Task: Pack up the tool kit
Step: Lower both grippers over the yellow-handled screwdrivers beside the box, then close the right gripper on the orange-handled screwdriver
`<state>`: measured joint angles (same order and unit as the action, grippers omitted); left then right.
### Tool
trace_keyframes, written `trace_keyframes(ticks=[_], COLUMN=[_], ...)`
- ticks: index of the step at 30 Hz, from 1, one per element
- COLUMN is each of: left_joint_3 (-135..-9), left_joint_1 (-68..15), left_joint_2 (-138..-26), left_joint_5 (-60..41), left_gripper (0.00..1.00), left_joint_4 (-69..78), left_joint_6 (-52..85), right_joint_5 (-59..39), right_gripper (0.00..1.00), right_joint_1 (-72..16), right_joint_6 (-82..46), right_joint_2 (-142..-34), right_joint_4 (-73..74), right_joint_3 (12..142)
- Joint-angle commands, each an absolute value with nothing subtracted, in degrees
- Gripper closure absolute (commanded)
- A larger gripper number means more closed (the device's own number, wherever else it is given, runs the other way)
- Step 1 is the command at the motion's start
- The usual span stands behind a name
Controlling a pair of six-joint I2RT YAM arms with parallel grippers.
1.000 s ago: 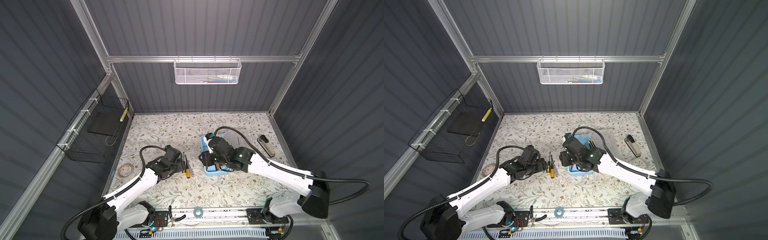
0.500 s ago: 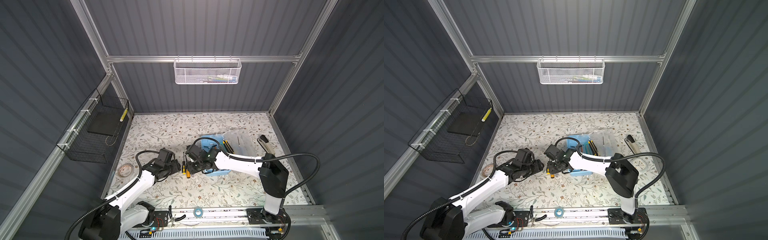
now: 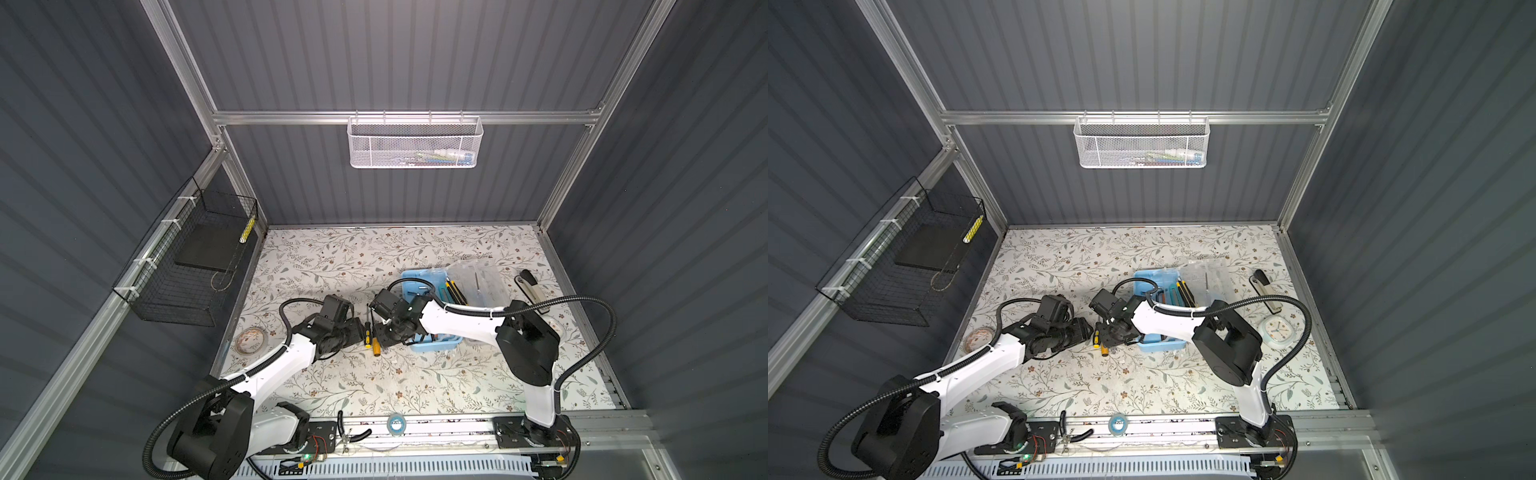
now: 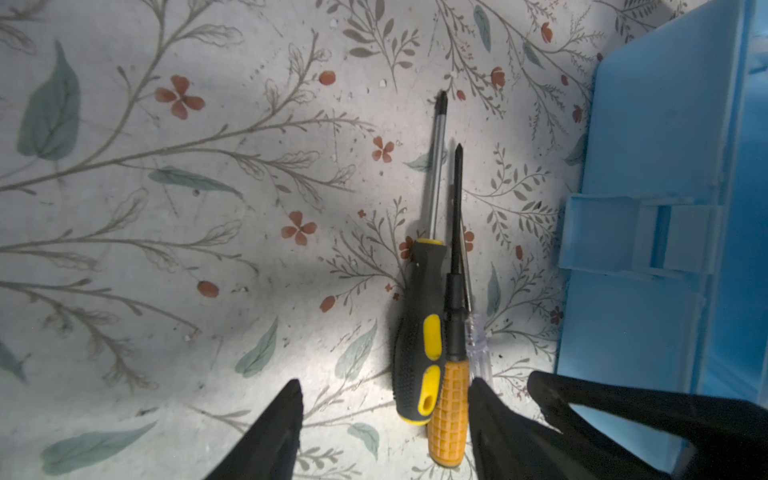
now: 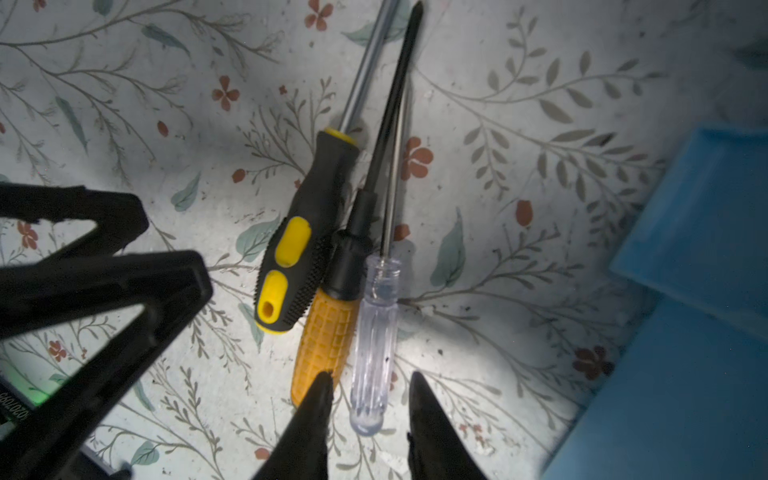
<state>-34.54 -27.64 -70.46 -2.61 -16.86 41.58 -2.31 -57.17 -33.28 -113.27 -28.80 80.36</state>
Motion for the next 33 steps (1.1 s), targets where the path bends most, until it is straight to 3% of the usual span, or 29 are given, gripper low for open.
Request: trace_keyframes(ticks=[1, 20, 33], left_joint_3=[-36.2, -34.8, -31.2], left_joint_1=[-27.3, -26.9, -22.6], left_joint_2=[-71.5, -69.6, -65.1], left_joint_5=[-2.7, 0.7, -1.0], left_gripper=[0.36, 0.37, 0.36], left_joint_4=[-16.8, -18.1, -18.6], left_joint_6=[39.7, 38.6, 37.9], right_joint_5=[-2.1, -3.4, -5.7], right_gripper=[0.67, 0.71, 0.71], right_joint_1=[-56.8, -57.2, -59.6], right_joint_6=[-32.4, -31.6, -32.4], right_joint_2=[-114.7, -112.9, -118.4], right_joint_4=[-30.4, -31.1, -34.1], right_joint_3=[81.3, 83.7, 89.1])
